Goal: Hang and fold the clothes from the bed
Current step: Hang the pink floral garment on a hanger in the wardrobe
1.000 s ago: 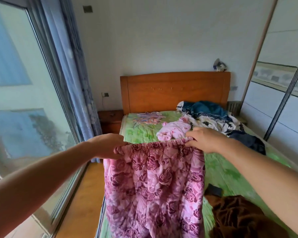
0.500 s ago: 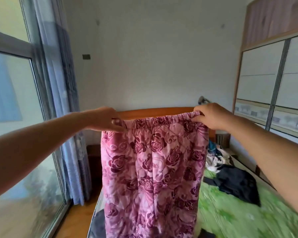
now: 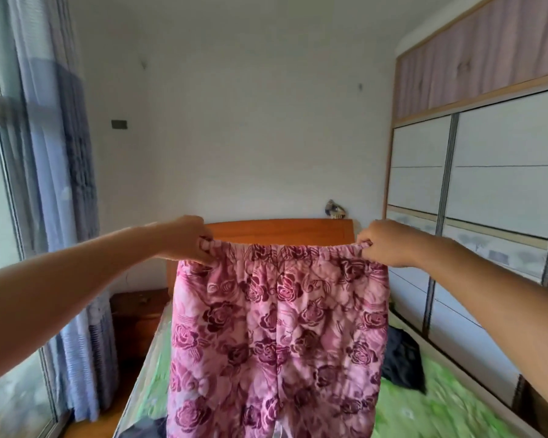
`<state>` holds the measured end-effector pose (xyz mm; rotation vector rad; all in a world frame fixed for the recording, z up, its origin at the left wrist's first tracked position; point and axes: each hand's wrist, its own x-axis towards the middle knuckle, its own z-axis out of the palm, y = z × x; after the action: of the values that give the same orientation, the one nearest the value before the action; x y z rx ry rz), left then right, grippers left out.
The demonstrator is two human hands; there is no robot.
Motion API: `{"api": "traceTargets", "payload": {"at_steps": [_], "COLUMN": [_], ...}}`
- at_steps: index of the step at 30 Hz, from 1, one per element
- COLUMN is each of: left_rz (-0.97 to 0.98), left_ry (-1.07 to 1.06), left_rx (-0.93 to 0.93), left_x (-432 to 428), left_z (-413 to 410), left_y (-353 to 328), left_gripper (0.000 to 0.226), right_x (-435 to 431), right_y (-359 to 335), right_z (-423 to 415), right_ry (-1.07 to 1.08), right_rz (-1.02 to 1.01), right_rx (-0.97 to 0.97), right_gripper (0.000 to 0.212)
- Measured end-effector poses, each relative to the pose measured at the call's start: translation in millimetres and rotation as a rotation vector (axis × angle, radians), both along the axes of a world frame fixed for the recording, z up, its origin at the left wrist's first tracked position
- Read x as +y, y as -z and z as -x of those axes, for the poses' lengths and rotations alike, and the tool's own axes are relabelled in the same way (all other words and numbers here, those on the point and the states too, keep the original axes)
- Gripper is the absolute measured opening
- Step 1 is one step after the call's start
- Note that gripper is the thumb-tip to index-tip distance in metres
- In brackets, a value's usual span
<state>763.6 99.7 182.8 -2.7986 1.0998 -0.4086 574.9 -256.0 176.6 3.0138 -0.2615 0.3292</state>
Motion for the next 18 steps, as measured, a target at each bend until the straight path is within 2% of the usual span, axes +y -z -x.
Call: {"api": "traceTargets", "payload": {"at_steps": [1, 2, 4, 6, 7, 9, 14, 18], "left_rz": [0.025, 0.039, 0.081, 0.156, 0.187, 0.249, 0.331, 0.199], "left_ry": [0.032, 0.062, 0.127, 0.200, 0.230, 0.280, 0.349, 0.441], "left_rx": [0.006, 0.009, 0.002, -0.001, 0.008, 0.032, 0.082, 0.082], "left_x": [-4, -8, -14, -17, -18, -24, -52, -78], "left_z": [-2, 0, 5, 11, 12, 21, 57, 86], "left_y": [2, 4, 8, 9, 11, 17, 24, 15], "left_gripper": [0.094, 0.098, 0.086, 0.089, 0.094, 0.088, 0.043, 0.036], "right_x": [1, 2, 2, 2, 3, 9, 24, 25], "right_y": [1, 4, 13, 23, 26, 32, 45, 46], "right_z": [10, 20, 40, 58, 65, 75, 101, 145], "right_ry": [0.031, 0.070, 0.123, 0.175, 0.204, 0.245, 0.298, 0.416], "right_rz": [0.078, 0.153, 0.280, 0.337, 0.327, 0.235, -0.134, -0.120], "right_rx": [0.019, 0.035, 0.019, -0.004, -0.014, -0.044, -0.191, -0.176], "right_gripper": [0.019, 0.025, 0.033, 0.051, 0.058, 0.064, 0.062, 0.050]}}
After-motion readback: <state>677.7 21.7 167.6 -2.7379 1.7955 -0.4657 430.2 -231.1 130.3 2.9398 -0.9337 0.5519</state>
